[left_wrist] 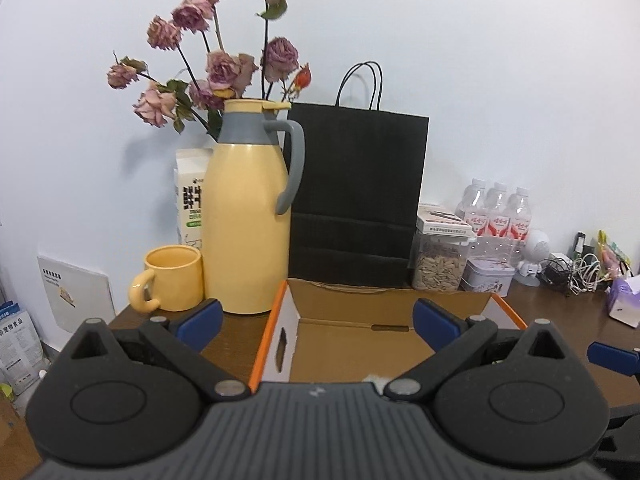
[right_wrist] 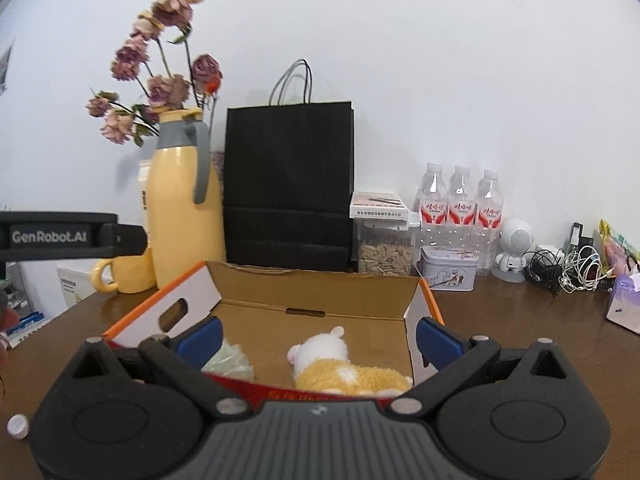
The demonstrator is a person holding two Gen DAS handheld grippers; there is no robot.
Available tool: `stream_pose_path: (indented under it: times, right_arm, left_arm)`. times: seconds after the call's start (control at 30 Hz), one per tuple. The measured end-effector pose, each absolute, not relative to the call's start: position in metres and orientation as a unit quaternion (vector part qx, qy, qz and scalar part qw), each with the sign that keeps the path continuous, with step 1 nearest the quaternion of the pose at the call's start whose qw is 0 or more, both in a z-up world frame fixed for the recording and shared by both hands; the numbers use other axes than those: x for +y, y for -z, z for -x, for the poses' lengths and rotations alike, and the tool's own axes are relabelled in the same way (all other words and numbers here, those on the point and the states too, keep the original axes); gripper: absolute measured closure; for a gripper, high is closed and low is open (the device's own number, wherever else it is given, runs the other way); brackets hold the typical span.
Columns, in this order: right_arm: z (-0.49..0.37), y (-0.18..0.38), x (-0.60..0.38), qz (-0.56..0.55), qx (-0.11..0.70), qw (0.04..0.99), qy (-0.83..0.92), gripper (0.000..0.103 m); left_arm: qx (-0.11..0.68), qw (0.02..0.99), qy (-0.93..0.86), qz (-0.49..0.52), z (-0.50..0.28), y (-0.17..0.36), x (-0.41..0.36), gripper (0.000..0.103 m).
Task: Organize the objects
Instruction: 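Carry the plush toy and plastic bag into the box and release both, then grasp the wooden block with the right gripper while the left gripper grasps a white cap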
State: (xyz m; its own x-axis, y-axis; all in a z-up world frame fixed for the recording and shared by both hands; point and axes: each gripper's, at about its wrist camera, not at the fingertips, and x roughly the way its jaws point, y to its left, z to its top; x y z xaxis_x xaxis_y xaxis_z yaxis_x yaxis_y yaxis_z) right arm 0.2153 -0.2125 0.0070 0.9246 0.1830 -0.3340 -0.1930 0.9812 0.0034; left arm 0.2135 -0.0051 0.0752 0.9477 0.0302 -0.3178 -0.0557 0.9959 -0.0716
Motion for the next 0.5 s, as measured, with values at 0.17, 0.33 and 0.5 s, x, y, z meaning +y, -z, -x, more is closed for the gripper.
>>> stream_pose_path:
  times: [0.17, 0.33, 0.5]
  right_arm:
    - [-0.18, -0.009, -0.216, 0.015, 0.166, 0.98, -0.108, 0.0]
    - [-0.143, -0.005, -0.22, 0.018, 0.172, 0.978, -0.12, 0.0]
    - [-0.112, 0.005, -0.224, 0.024, 0.184, 0.974, -0.126, 0.0]
  left_arm:
    - [0.163, 0.986, -0.021, 0.04, -0.179, -0.079, 0.009, 0.0]
    - [0.172, 0.984, -0.028, 0.03, -0.147, -0.077, 0.022, 0.0]
    - [0.181, 0.983, -0.033, 0.02, -0.115, -0.069, 0.037, 0.0]
